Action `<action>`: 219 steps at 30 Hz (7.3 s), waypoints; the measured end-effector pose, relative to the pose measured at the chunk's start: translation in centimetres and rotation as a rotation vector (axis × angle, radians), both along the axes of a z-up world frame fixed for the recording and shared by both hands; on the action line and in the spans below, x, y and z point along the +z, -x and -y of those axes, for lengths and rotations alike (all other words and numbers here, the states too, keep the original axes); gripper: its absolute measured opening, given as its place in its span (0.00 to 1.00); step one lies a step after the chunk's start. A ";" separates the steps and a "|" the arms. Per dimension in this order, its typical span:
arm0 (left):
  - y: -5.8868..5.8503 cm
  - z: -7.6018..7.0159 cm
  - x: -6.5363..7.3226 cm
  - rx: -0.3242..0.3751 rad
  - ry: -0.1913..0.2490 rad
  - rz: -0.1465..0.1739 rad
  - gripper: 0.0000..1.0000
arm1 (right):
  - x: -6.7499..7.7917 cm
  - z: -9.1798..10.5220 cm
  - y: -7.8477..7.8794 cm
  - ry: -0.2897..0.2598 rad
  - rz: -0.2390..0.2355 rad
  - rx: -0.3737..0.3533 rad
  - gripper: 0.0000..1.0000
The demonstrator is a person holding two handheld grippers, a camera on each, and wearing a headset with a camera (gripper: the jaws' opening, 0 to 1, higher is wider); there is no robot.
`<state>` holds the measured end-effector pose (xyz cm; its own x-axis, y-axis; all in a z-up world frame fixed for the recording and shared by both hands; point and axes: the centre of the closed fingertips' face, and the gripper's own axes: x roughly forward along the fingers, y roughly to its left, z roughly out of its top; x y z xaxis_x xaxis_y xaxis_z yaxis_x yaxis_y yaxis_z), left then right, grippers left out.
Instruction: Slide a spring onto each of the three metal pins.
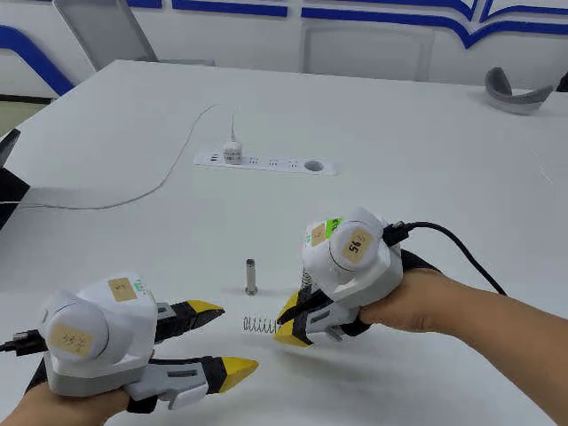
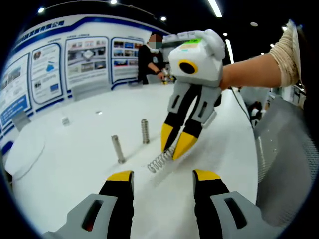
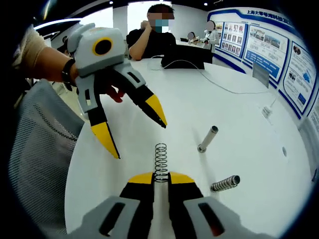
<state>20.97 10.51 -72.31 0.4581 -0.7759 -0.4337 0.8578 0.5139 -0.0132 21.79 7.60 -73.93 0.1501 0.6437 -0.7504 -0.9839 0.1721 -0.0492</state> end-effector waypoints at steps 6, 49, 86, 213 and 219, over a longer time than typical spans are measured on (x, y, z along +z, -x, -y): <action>0.4 1.0 0.2 -0.038 -0.004 0.013 0.45 | 0.7 0.4 1.4 0.017 0.002 0.054 0.11; 1.9 2.9 0.4 -0.172 -0.059 0.113 0.12 | 5.5 -1.9 3.9 -0.032 0.027 0.148 0.12; 1.7 3.2 1.0 -0.129 0.048 0.050 0.11 | 6.0 -3.4 3.4 -0.133 0.017 0.088 0.12; -1.5 -2.0 -0.9 0.094 0.060 -0.029 0.56 | 1.7 -4.3 -9.0 -0.154 0.074 -0.243 0.12; -1.4 -2.1 -1.0 0.093 0.057 -0.032 0.55 | 0.9 -4.3 -9.0 -0.135 0.081 -0.250 0.12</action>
<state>22.36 12.57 -73.31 0.5162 -0.7546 -0.4051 0.8051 0.5889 -0.0711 30.81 11.87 -72.99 0.3724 0.6723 -0.6398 -0.9040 0.4188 -0.0861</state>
